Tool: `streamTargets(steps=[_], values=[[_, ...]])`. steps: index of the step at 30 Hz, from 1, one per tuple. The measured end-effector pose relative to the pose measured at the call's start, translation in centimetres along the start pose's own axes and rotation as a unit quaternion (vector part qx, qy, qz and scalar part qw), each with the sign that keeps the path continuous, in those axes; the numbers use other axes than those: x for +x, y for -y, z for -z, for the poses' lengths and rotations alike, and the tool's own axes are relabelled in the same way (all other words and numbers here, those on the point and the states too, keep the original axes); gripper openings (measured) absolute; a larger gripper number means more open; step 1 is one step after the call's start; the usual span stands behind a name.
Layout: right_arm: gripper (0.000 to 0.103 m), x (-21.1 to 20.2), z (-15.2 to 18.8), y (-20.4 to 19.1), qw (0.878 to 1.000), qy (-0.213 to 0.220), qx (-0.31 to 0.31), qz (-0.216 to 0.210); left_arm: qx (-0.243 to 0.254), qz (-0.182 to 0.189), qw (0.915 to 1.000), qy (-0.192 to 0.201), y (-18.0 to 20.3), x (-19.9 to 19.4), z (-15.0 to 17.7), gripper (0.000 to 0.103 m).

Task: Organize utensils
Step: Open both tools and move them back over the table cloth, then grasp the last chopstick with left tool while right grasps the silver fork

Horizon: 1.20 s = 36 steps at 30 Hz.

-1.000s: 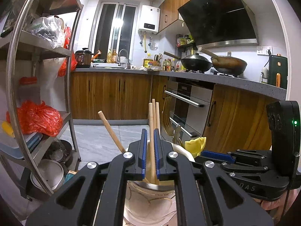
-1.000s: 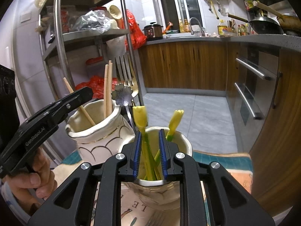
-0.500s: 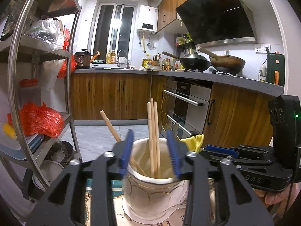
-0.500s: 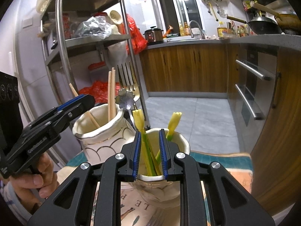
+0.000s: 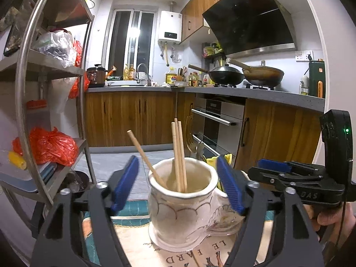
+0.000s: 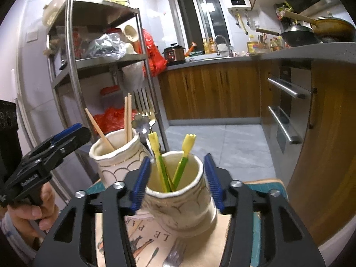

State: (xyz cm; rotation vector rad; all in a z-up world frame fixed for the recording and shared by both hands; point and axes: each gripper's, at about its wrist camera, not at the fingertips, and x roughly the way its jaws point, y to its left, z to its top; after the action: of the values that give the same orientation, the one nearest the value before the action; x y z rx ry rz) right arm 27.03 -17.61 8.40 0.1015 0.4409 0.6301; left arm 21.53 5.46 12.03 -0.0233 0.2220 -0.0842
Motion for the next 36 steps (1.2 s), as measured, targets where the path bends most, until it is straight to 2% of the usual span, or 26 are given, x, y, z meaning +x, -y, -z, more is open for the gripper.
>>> streamTargets(steps=[5,10,13,16,19,22,26,29,36], values=[[0.073,-0.9,0.5,0.1,1.0,0.001,0.0,0.007,0.005,-0.012,0.9999,0.007,-0.1,-1.6,0.5,0.087],[0.074,-1.6,1.5,0.1,1.0,-0.008,0.004,0.013,0.017,-0.024,0.9996,-0.004,-0.1,-2.5,1.6,0.088],[0.074,-2.1,2.2,0.3,1.0,-0.016,0.004,0.016,0.012,-0.019,0.9994,-0.026,-0.3,-2.6,2.5,0.088],[0.074,-2.3,2.9,0.4,0.999,-0.028,0.007,0.017,0.012,-0.01,0.9981,-0.06,-0.3,-2.5,3.7,0.082],[0.074,-1.9,4.3,0.6,0.998,-0.062,0.009,0.021,0.005,-0.004,0.9953,-0.097,-0.3,-1.9,5.0,0.077],[0.074,-1.2,5.5,0.6,0.995,-0.1,0.006,0.025,-0.002,0.01,0.9893,-0.145,0.0,-0.9,6.5,0.07],[0.074,-0.3,7.0,0.2,0.989,-0.146,-0.003,0.012,0.022,0.016,0.9785,-0.204,1.5,0.3,8.6,0.062],[0.074,0.5,8.0,-0.4,0.984,-0.179,-0.02,0.006,0.053,0.023,0.97,-0.236,2.9,0.9,9.8,0.062],[0.074,2.0,10.2,-1.7,0.97,-0.238,-0.056,-0.009,0.082,0.032,0.9539,-0.287,4.0,1.9,11.7,0.062]])
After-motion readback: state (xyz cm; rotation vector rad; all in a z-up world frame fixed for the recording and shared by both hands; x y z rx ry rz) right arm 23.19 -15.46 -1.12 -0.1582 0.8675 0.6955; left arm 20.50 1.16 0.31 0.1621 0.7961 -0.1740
